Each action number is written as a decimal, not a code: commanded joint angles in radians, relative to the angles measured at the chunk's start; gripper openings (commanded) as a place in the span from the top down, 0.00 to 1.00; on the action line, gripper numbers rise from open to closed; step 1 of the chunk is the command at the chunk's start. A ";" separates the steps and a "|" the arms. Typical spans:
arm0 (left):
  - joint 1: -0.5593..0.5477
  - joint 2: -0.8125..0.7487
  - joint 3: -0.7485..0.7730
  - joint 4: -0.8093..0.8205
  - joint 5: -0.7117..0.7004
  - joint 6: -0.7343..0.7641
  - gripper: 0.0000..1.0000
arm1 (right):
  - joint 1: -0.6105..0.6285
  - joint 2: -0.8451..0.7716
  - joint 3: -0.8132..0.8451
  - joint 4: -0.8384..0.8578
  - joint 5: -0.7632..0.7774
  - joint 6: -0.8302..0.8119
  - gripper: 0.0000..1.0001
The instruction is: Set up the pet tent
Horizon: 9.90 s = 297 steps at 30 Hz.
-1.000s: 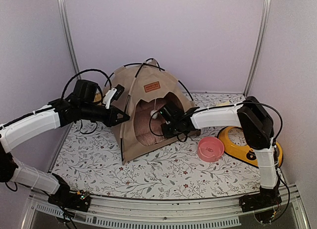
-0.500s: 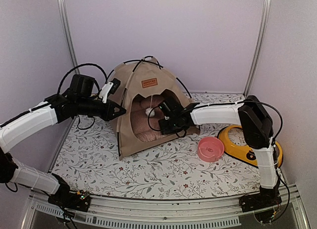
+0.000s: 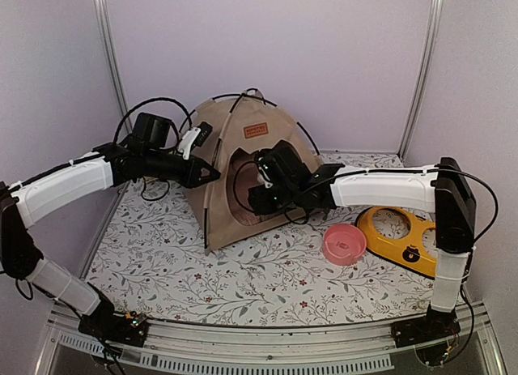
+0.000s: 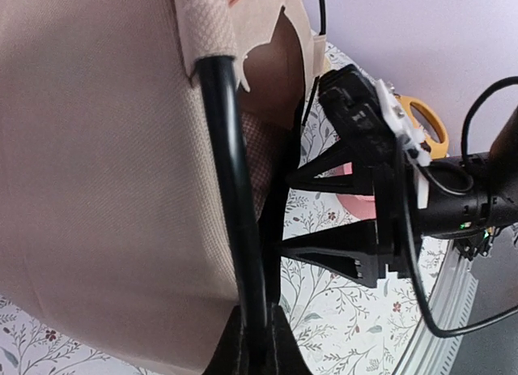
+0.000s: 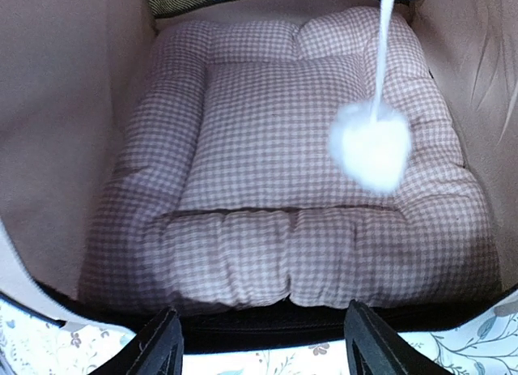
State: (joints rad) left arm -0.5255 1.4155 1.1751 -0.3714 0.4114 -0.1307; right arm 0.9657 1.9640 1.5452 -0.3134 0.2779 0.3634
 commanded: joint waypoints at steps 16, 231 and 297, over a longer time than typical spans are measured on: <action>0.049 -0.148 -0.125 -0.040 -0.437 -0.133 1.00 | -0.019 -0.277 -0.150 0.156 -0.086 -0.091 0.21; -0.264 -0.286 -0.302 0.471 -0.385 -0.013 0.01 | -0.027 -0.478 -0.705 -0.125 -0.183 0.404 0.31; -0.265 -0.319 -0.279 0.410 -0.393 -0.033 0.01 | -0.459 -0.361 -0.524 -0.039 -0.106 0.153 0.95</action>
State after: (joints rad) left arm -0.7750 1.1156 0.8803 0.0475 0.0307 -0.1524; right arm 0.5144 1.6077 0.9955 -0.4183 0.1783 0.5167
